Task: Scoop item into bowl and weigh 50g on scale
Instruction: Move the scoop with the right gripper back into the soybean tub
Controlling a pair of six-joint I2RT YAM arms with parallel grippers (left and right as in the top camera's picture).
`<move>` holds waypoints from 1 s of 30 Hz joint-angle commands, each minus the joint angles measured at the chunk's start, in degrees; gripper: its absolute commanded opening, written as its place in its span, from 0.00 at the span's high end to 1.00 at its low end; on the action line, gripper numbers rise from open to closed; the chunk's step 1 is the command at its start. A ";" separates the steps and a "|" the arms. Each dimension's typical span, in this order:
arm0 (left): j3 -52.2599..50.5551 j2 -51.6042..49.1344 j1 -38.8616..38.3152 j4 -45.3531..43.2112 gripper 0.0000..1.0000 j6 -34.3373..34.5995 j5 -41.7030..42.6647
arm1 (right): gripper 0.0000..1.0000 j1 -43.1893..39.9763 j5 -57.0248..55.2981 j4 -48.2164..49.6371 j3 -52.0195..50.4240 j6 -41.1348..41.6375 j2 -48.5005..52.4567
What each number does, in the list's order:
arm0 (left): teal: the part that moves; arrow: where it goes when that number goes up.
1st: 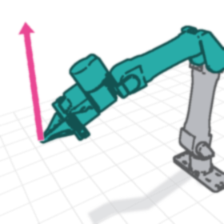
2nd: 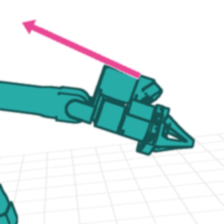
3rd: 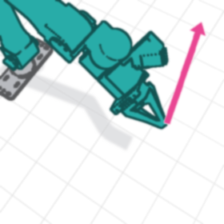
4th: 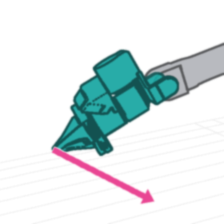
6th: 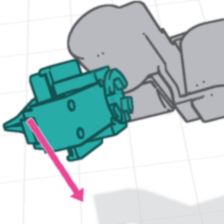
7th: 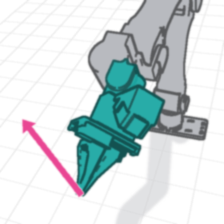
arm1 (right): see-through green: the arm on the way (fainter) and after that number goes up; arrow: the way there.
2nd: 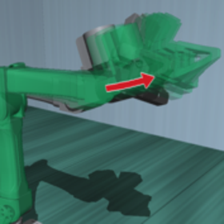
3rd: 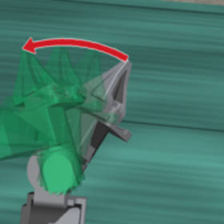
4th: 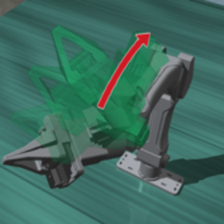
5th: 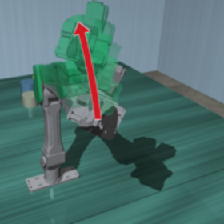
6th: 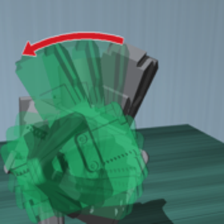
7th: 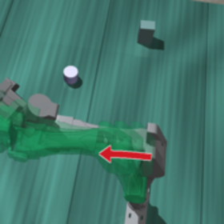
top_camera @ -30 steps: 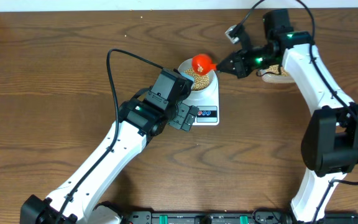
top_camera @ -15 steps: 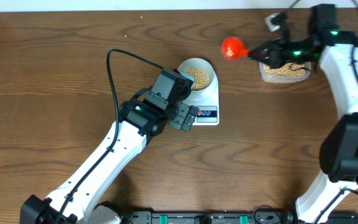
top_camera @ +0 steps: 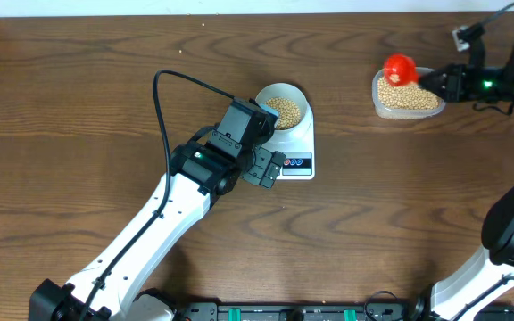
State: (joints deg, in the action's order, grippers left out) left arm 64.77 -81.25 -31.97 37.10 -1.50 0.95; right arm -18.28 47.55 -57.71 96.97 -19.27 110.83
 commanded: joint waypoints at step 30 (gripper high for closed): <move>0.17 -0.04 0.17 0.15 0.02 0.09 -0.15 | 0.99 16.96 -58.40 1.22 0.48 2.14 -5.46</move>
State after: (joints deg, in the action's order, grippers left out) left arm 64.77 -81.25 -31.97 37.12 -1.50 0.95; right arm -2.79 -2.92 -56.71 96.97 -17.96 106.59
